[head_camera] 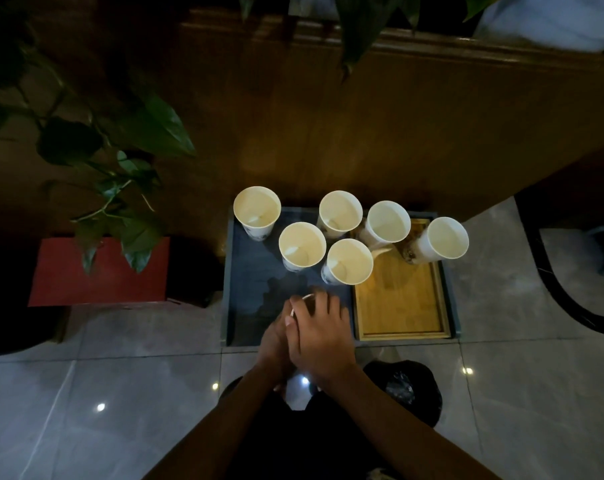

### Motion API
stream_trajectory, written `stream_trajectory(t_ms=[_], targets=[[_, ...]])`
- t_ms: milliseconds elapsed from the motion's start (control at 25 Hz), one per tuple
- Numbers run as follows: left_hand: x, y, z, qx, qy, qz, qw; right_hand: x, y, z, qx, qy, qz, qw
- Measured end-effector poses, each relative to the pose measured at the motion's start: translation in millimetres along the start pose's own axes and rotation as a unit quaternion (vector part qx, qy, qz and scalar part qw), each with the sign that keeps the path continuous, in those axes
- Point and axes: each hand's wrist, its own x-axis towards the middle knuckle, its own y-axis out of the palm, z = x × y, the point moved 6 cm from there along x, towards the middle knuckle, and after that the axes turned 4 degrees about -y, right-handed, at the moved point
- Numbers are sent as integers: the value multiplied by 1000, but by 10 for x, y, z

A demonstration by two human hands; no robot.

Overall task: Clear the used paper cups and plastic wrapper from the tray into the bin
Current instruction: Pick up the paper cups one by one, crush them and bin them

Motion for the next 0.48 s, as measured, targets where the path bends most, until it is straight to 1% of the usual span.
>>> stream_trajectory(t_ms=[200, 320, 400, 480], targets=[[21, 79, -34, 86, 38, -3, 996, 8, 38, -13, -14, 5, 16, 1000], [18, 65, -46, 71, 20, 11, 997, 6, 65, -31, -14, 9, 22, 1000], [20, 39, -42, 35, 10, 3, 999, 17, 66, -31, -13, 11, 24, 1000], [13, 33, -34, 40, 11, -2, 999, 25, 59, -12, -11, 13, 28, 999]])
